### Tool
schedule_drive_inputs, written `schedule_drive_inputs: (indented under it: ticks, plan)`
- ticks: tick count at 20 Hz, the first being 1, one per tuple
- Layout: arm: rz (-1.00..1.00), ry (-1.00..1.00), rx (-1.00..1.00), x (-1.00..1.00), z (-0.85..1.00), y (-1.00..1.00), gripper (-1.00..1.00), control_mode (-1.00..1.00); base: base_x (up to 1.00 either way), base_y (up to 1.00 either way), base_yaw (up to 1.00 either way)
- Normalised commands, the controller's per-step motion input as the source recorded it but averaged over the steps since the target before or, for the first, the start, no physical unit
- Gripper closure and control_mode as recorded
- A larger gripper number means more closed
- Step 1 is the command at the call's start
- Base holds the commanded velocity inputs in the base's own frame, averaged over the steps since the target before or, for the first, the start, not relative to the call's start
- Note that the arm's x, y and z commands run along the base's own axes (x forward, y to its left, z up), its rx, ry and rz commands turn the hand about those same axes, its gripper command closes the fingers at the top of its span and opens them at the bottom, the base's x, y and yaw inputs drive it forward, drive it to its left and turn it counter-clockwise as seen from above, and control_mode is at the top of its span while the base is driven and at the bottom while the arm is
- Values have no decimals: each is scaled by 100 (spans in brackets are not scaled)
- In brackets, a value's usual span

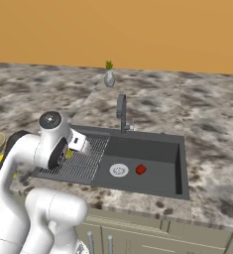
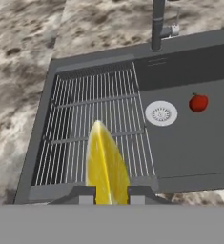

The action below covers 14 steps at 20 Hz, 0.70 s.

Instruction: Remove the lemon wedge and bell pepper from the sink. Then move the bowl and cup from the counter to the sink for washing.

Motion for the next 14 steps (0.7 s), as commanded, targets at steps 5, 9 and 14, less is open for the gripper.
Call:
schedule_drive_inputs:
  ticks: [5, 9, 14]
  plan:
    - [10, 0, 0, 7, 7, 37, 100, -100, 0, 0, 0]
    - [11, 0, 0, 15, 3, 38, 100, -100, 0, 0, 0]
    - [14, 0, 0, 21, 0, 34, 100, -100, 0, 0, 0]
